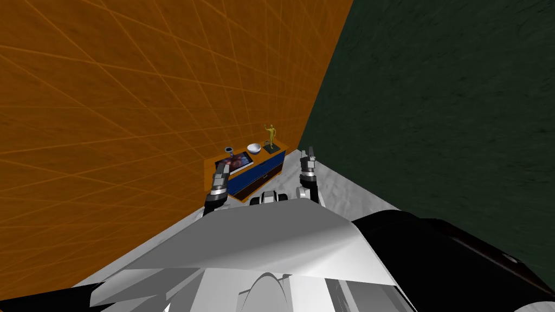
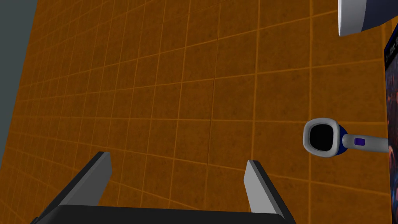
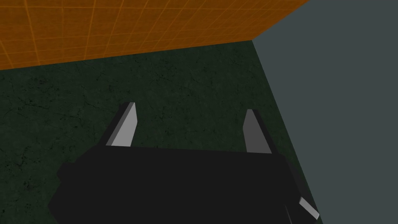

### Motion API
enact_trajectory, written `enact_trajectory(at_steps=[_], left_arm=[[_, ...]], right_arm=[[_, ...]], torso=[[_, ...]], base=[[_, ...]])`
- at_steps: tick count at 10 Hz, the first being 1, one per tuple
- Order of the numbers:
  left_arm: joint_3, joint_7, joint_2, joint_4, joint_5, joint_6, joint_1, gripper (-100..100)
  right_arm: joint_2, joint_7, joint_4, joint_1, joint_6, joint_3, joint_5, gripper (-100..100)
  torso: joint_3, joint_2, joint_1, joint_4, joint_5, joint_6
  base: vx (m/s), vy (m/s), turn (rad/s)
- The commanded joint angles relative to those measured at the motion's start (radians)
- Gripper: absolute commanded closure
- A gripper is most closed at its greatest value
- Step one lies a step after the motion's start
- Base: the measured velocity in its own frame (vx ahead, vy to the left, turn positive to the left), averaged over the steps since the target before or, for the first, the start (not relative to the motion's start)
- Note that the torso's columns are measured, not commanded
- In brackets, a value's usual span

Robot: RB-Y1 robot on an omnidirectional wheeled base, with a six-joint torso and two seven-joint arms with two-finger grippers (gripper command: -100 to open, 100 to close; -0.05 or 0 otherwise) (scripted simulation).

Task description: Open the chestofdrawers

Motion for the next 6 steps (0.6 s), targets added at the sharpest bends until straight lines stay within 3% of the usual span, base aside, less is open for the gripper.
enact_trajectory(at_steps=[1,6], left_arm=[[0.016,0.005,0.02,0.085,0.018,-0.052,-0.007,-100],[0.031,0.009,0.038,0.195,0.033,-0.098,-0.015,-100]], right_arm=[[0.0,0.0,0.0,0.0,0.0,0.0,0.0,0],[0.0,0.0,0.0,0.0,0.0,0.0,0.0,0]], torso=[[0.0,-0.001,0.001,0.0,0.0,0.0],[0.0,-0.001,0.0,0.0,0.0,0.0]], base=[[0.196,-0.181,0.117],[0.126,-0.129,0.059]])
